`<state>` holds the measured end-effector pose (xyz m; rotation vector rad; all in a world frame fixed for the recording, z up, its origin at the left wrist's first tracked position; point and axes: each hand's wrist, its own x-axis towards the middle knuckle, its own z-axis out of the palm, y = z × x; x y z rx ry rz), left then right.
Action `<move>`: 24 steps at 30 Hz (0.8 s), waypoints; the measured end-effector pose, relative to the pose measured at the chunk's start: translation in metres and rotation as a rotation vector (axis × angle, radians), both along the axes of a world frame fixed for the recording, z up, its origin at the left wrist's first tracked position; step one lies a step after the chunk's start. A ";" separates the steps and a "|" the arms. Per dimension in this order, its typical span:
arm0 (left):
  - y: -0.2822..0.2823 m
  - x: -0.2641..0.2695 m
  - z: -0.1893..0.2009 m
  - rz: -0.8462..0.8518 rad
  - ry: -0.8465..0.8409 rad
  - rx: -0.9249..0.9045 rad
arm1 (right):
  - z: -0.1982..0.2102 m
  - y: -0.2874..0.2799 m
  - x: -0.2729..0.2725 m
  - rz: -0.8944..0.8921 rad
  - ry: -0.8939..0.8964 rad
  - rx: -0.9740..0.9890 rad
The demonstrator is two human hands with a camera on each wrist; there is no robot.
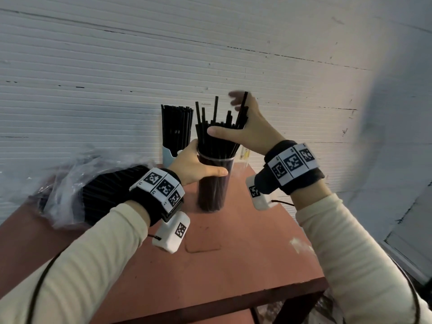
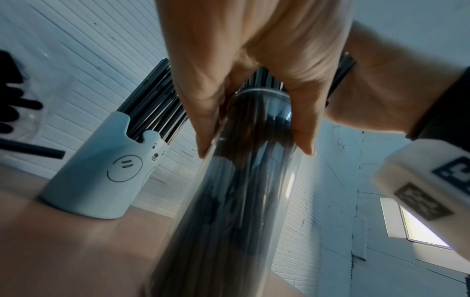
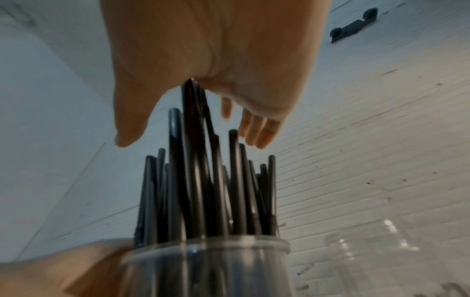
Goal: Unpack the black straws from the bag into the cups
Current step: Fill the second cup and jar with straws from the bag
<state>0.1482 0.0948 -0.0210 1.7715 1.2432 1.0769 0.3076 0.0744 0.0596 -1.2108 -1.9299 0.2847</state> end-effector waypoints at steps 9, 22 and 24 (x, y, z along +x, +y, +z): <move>-0.003 0.001 0.001 0.004 0.013 0.014 | -0.013 -0.002 -0.008 0.054 -0.140 0.391; -0.005 0.000 0.000 -0.016 -0.011 0.027 | -0.005 0.009 -0.018 0.142 -0.316 0.270; -0.004 0.000 -0.001 -0.016 -0.012 0.031 | -0.006 0.007 -0.018 0.111 -0.392 0.157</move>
